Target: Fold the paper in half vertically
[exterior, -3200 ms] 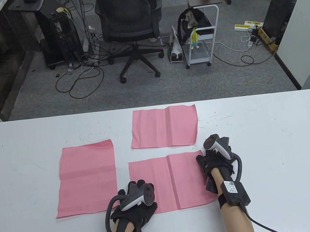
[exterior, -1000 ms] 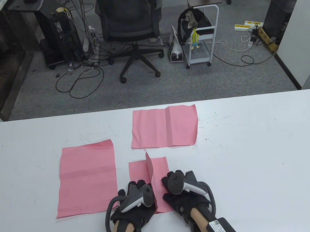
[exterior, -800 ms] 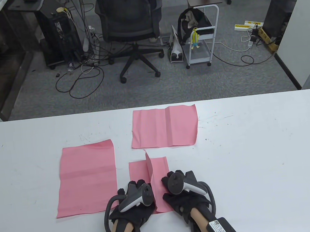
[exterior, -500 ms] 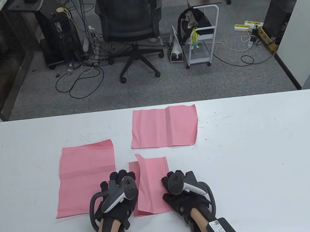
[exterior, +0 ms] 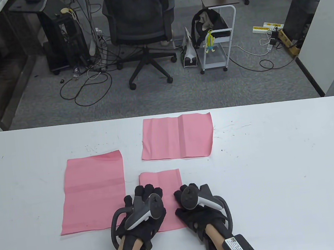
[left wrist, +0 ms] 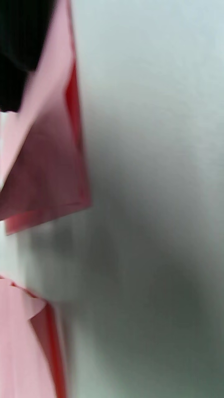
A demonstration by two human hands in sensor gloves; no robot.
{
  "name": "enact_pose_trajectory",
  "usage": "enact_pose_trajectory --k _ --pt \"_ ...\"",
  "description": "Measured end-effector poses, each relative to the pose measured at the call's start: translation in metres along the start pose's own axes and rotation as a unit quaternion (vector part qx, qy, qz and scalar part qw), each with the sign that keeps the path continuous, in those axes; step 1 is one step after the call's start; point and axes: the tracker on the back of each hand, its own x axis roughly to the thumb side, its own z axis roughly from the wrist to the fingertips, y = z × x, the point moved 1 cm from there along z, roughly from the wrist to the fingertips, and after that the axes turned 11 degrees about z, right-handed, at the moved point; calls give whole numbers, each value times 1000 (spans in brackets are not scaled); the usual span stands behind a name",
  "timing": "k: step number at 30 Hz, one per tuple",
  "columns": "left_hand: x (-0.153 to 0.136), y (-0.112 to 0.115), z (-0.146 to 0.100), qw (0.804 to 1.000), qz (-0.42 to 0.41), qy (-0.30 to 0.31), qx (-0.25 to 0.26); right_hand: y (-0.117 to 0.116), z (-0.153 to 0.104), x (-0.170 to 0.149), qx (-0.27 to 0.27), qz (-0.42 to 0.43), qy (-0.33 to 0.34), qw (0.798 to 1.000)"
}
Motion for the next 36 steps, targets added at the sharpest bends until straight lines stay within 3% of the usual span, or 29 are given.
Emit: enact_pose_trajectory --k 7,24,26,28,31,36 --pt "-2 26 16 997 0 12 -78 0 0 0 0 1 0 1000" --pt "-2 28 17 997 0 14 -74 1 0 1 -1 -2 -2 1000" --pt "-2 28 17 997 -1 14 -74 7 -3 4 -11 -7 -2 1000" --pt "-2 28 17 997 -1 15 -74 20 -13 13 -66 -22 -8 998" --pt "-2 28 16 997 -2 15 -73 32 -25 25 -97 -27 0 995" --pt "-2 27 16 997 -1 16 -74 38 -33 40 -85 -17 16 996"
